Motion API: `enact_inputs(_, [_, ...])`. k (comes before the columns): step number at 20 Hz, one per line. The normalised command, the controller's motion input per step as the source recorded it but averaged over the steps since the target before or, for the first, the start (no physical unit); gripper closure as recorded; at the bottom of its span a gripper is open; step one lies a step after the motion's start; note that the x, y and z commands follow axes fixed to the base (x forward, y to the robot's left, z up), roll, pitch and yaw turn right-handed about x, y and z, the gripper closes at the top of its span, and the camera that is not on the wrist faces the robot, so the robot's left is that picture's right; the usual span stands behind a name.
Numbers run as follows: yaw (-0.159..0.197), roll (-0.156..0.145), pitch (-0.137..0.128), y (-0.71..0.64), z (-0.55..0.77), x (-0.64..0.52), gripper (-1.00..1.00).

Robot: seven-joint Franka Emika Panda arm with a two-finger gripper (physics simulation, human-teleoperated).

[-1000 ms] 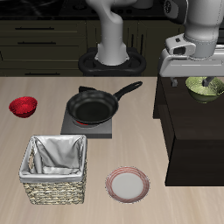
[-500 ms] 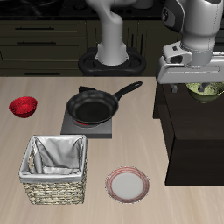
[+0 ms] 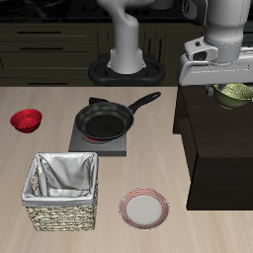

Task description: Place the green bowl on the plate

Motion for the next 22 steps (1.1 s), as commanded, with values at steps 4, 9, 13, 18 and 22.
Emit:
enact_inputs(4, [0.001, -0.003, -0.031, -0.12, 0.15, -0.03, 1.0])
enact_inputs(9, [-0.011, -0.022, -0.037, -0.3, 0.24, -0.08, 1.0])
enact_inputs(13, [-0.002, -0.021, -0.028, -0.29, 0.13, -0.08, 1.0])
enact_inputs(18, [0.022, -0.058, -0.036, -0.54, 0.17, -0.05, 1.0])
enact_inputs(22, [-0.023, -0.056, -0.02, -0.53, 0.16, -0.04, 1.0])
